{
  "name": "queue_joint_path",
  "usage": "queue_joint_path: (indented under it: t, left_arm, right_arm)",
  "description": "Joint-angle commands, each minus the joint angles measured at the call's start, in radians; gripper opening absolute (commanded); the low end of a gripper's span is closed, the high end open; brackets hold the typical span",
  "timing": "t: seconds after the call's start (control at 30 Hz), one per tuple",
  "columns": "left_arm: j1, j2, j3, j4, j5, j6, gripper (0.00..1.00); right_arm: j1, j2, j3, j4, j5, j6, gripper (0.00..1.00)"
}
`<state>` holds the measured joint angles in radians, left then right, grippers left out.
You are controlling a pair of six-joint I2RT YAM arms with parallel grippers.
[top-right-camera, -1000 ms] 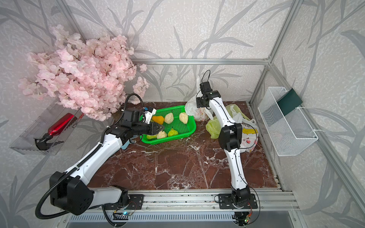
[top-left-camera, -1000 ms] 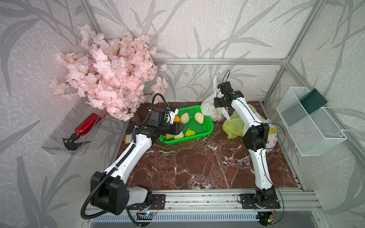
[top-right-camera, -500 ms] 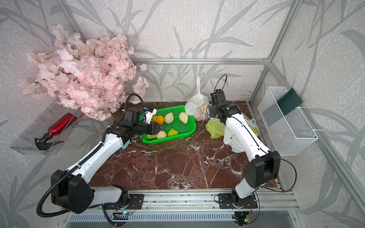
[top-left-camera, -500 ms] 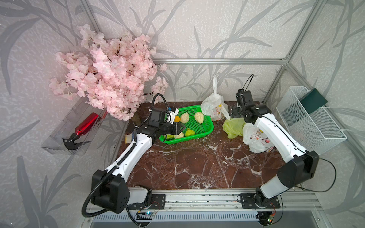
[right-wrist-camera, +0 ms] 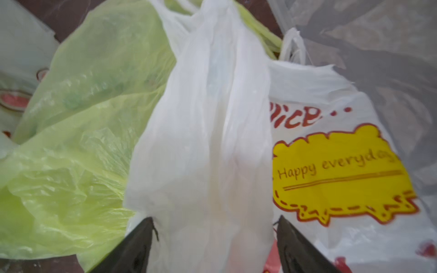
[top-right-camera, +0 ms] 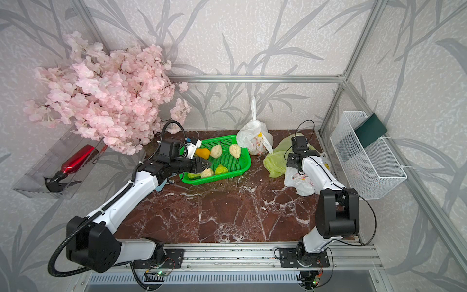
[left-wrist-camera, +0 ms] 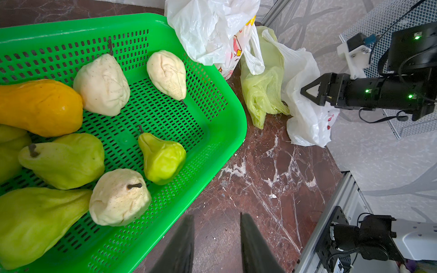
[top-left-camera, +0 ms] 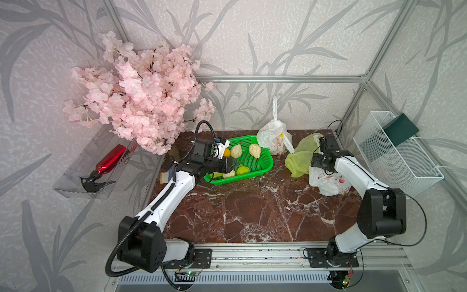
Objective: Place the pears into plastic bags & tie knots
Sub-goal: Pick up the plastic bag at the center of the board, then place the plastic bag at the center of the board.
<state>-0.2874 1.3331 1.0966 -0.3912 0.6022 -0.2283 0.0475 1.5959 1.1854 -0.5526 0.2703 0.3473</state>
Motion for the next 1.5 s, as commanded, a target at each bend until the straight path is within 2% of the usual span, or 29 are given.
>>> queue_joint_path:
  t: [0.0,0.07,0.17,0.33,0.47,0.63,0.77,0.83,0.9,0.93,0.97,1.03,1.07,1.17,1.23,1.47]
  left_arm:
    - [-0.004,-0.024,0.009,-0.028,-0.008,0.002,0.34]
    - [-0.004,-0.03,0.016,-0.041,-0.019,0.001,0.33]
    - [-0.004,-0.038,0.021,-0.04,-0.024,-0.018,0.32]
    - [-0.004,-0.042,0.027,-0.026,-0.017,-0.055,0.3]
    - [-0.003,-0.053,0.035,-0.032,-0.031,-0.06,0.3]
    - [0.043,-0.091,0.052,-0.053,-0.071,-0.077,0.3]
    - [0.144,-0.131,0.036,-0.017,-0.039,-0.18,0.34]
    - [0.209,-0.149,0.004,0.025,0.008,-0.238,0.43]
    - [0.244,-0.161,-0.017,0.037,0.018,-0.253,0.51]
    - [0.252,-0.163,-0.021,0.027,0.013,-0.242,0.54]
    - [0.252,-0.162,-0.024,0.014,0.008,-0.228,0.57]
    - [0.252,-0.154,-0.028,-0.006,0.01,-0.221,0.6]
    - [0.252,-0.148,-0.032,-0.005,0.018,-0.221,0.61]
    - [0.241,-0.126,-0.038,0.013,0.034,-0.229,0.62]
    - [0.213,-0.106,-0.03,0.02,0.024,-0.233,0.63]
    - [0.084,-0.019,0.058,-0.013,-0.069,-0.183,0.66]
  right_arm:
    - [-0.001,-0.033,-0.008,0.068,-0.126,0.001,0.4]
    - [0.023,-0.096,-0.041,0.104,-0.133,-0.026,0.19]
    - [0.132,-0.206,-0.057,0.126,-0.038,-0.086,0.0]
    - [0.373,-0.309,0.012,0.146,0.205,-0.24,0.0]
    - [0.584,-0.289,0.112,0.133,0.292,-0.339,0.0]
    - [0.819,-0.19,0.146,0.13,0.274,-0.287,0.0]
    - [0.936,-0.051,0.167,0.171,0.199,-0.193,0.02]
    - [0.967,0.026,0.179,0.214,0.119,-0.146,0.07]
    - [0.999,0.1,0.215,0.213,0.004,-0.092,0.19]
    - [0.999,0.128,0.234,0.208,-0.071,-0.067,0.31]
    - [0.996,0.14,0.245,0.212,-0.157,-0.061,0.49]
    - [0.982,0.119,0.265,0.19,-0.302,-0.05,0.68]
    - [0.937,0.084,0.269,0.173,-0.363,-0.042,0.73]
    - [0.836,-0.022,0.25,0.112,-0.45,-0.019,0.79]
    - [0.759,-0.09,0.224,0.075,-0.454,0.006,0.81]
    - [0.465,-0.164,0.228,-0.106,-0.255,0.174,0.83]
